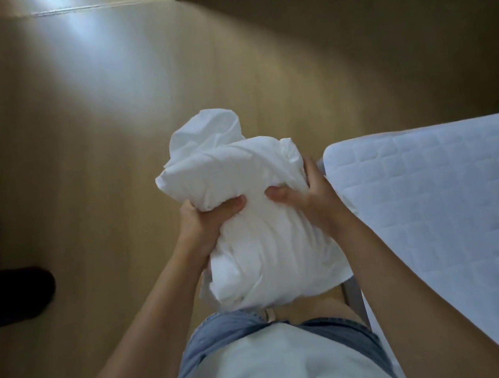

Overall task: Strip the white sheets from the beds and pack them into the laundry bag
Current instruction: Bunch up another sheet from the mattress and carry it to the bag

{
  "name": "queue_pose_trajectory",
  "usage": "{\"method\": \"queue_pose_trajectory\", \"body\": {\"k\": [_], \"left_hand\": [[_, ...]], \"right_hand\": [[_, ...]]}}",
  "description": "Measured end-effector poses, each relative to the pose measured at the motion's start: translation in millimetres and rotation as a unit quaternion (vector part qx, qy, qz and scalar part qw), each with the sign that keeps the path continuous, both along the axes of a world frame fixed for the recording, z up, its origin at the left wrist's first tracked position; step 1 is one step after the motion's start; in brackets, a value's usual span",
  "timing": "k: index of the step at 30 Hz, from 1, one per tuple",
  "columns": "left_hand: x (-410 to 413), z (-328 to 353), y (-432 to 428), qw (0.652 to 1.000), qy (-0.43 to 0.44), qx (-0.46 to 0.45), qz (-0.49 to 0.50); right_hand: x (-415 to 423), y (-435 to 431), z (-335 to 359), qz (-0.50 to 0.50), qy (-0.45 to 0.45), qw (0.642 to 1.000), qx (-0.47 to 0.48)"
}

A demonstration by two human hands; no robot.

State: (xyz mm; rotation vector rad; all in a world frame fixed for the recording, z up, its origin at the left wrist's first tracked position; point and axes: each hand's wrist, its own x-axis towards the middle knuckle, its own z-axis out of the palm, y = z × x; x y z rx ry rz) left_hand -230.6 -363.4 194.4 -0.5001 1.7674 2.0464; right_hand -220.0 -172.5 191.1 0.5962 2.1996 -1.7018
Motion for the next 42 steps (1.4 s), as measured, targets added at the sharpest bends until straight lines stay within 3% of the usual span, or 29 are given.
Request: {"method": "queue_pose_trajectory", "body": {"k": [12,27,34,42], "left_hand": [[-205.9,-15.3,-94.3,0.993,0.018,-0.053,0.099],[-545.6,6.3,-179.9,0.965,0.027,-0.111,0.238],[-736.5,-14.2,-248.3,0.973,0.006,-0.084,0.217],[-964.2,8.3,-294.6,0.984,0.022,-0.048,0.169]], "right_hand": [[-238.1,-105.5,-23.1,0.068,0.054,0.995,0.046],[-634.2,-205.2,-6.8,0.217,0.092,0.971,0.034],[-810.0,-268.4,-19.1,0.194,0.074,0.977,0.038],[-1009.5,-310.2,4.9,0.142,0.079,0.984,0.079]]}}
